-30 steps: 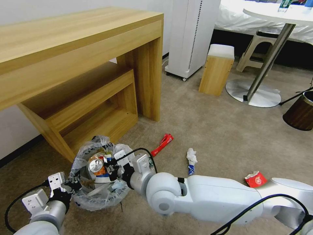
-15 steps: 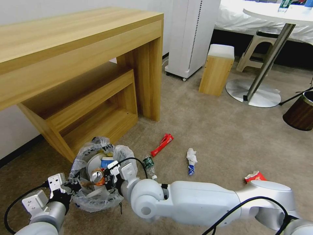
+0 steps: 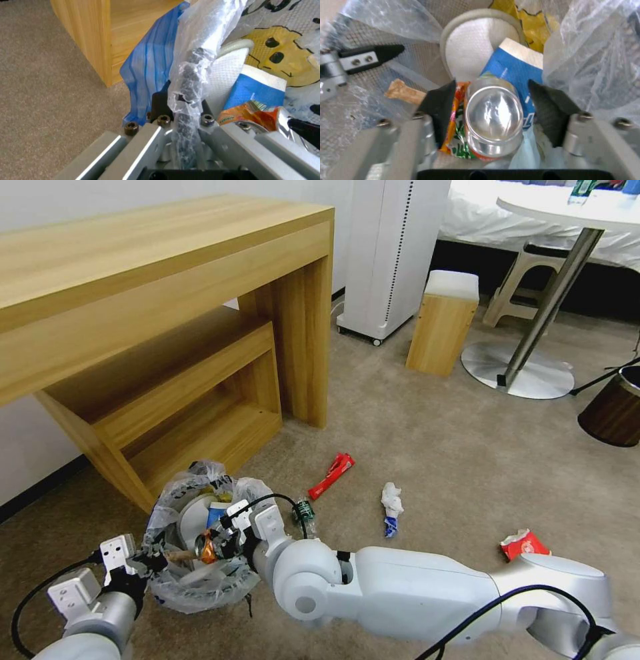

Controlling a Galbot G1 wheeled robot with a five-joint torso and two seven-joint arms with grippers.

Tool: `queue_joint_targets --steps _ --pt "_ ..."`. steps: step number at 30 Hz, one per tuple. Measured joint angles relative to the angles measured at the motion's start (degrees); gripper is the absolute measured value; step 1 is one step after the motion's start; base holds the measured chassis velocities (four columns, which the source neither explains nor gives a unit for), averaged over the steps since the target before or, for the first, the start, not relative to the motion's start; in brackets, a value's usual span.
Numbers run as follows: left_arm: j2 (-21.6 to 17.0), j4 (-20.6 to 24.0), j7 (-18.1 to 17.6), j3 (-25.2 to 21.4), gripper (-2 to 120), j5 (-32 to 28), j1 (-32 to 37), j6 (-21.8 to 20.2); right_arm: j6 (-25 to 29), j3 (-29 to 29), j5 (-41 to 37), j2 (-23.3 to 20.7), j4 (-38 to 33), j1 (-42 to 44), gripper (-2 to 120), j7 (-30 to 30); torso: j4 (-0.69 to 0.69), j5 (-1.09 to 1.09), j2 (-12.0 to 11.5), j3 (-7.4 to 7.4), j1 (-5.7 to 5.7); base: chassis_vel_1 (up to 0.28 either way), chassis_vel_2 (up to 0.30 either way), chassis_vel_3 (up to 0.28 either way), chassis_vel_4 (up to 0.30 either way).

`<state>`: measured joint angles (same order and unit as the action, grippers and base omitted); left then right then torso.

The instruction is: Pick up the trash bin and place the garbage on the floor into it.

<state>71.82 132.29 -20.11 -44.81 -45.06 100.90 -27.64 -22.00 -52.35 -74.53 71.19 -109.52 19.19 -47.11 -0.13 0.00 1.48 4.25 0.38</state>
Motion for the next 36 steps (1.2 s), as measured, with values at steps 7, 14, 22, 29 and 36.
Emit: queue_joint_targets --steps 7,14,22,29,36 --pt "0.16 0.19 0.03 -0.04 0 0.01 0.22 0.05 4.44 0.43 3.96 -1.23 -0.09 1.37 93 6.50 0.01 0.00 0.00 0.00 0.00 0.000 0.000 0.000 0.000" --pt "0.90 0.16 0.05 0.15 0 0.33 0.03 0.11 12.52 0.45 11.72 -5.19 -0.93 3.80 100 15.48 0.00 0.01 0.00 0.00 0.00 0.000 0.000 0.000 0.000" --pt "1.13 -0.22 0.06 0.01 0 0.49 -0.21 0.12 21.60 5.56 16.86 -13.47 -4.74 7.39 100 24.08 -0.01 0.01 0.00 0.00 0.00 0.000 0.000 0.000 0.000" --pt "1.80 -0.69 0.11 0.46 0 1.02 -0.66 0.12 27.63 11.92 17.45 -15.38 -8.14 9.62 100 28.66 0.01 0.02 0.00 0.00 0.00 0.000 0.000 0.000 0.000" --pt "1.55 -0.70 0.17 0.31 0 1.01 -0.68 0.11 26.13 21.50 17.25 -19.96 -11.43 14.10 100 25.83 0.00 0.01 0.00 0.00 0.00 0.000 0.000 0.000 0.000"
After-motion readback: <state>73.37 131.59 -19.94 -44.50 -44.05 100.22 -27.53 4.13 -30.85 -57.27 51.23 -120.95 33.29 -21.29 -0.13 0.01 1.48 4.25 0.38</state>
